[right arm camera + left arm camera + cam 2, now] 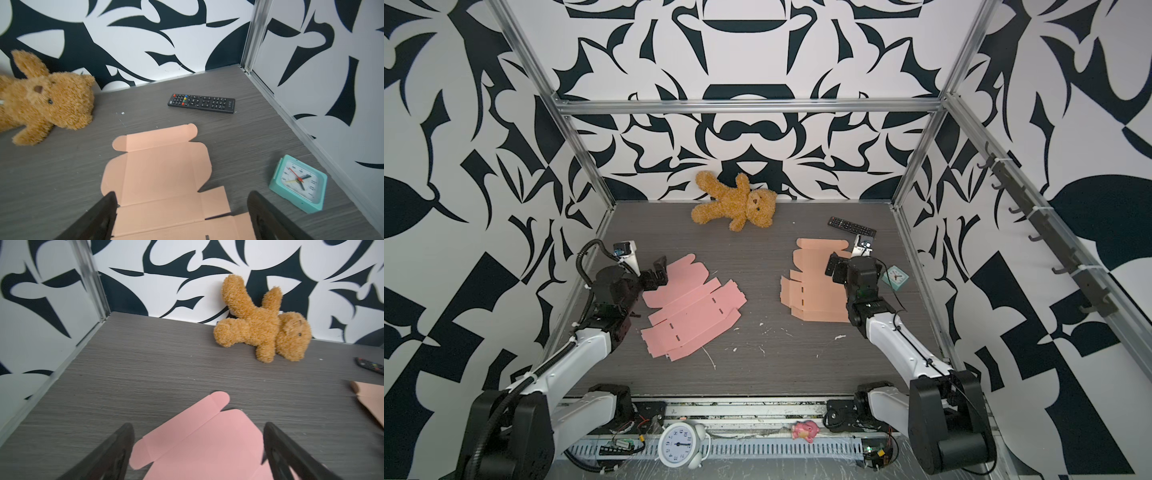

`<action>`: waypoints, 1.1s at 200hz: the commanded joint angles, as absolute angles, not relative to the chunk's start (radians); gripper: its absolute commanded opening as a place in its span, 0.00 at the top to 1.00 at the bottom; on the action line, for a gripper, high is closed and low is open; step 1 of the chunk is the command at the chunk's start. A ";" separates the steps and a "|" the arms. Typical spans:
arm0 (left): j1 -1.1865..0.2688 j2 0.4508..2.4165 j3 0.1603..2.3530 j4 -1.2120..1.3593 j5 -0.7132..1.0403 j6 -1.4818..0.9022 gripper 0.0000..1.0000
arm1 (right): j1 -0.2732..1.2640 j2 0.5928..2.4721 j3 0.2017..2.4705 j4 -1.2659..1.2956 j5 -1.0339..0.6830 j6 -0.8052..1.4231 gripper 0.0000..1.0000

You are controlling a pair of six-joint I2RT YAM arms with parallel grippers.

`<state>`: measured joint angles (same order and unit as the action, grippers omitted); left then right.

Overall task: Fold the paper box
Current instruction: 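Swing the right gripper across toward the pink box blank's nearer edge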

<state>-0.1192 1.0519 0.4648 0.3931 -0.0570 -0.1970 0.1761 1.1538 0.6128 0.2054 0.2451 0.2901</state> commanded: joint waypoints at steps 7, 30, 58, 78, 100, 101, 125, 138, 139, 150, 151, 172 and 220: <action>-0.138 1.022 0.513 0.215 0.201 -0.352 0.01 | 0.300 1.169 0.728 -0.086 0.285 0.412 0.01; -0.175 1.018 0.492 0.213 0.295 -0.449 0.01 | 0.417 1.157 0.770 -0.160 0.288 0.464 0.01; -0.264 1.021 0.480 0.214 0.296 -0.571 0.01 | 0.621 1.129 0.798 -0.217 0.368 0.533 0.01; -0.313 1.046 0.518 0.164 0.307 -0.604 0.01 | 0.706 1.167 0.836 -0.290 0.378 0.608 0.01; -0.319 1.050 0.541 0.127 0.346 -0.626 0.01 | 0.766 1.259 0.898 -0.342 0.304 0.669 0.01; -0.319 1.049 0.541 0.126 0.347 -0.628 0.01 | 0.769 1.264 0.903 -0.347 0.302 0.671 0.00; -0.319 0.986 0.544 0.055 0.303 -0.641 0.01 | 0.857 1.371 1.024 -0.431 0.268 0.685 0.00; -0.319 0.959 0.558 -0.014 0.275 -0.653 0.01 | 0.892 1.422 1.075 -0.455 0.245 0.696 0.00; -0.319 0.957 0.561 -0.022 0.272 -0.654 0.01 | 0.894 1.424 1.078 -0.456 0.243 0.697 0.00; -0.319 0.951 0.593 -0.113 0.238 -0.653 0.01 | 0.915 1.457 1.106 -0.465 0.223 0.712 0.00; -0.319 0.951 0.598 -0.121 0.238 -0.653 0.01 | 0.917 1.461 1.107 -0.465 0.221 0.714 0.00; -0.318 0.984 0.676 -0.273 0.237 -0.634 0.01 | 0.943 1.515 1.126 -0.452 0.175 0.742 0.00; -0.311 1.056 0.735 -0.325 0.335 -0.640 0.01 | 0.959 1.545 1.064 -0.365 0.107 0.809 0.03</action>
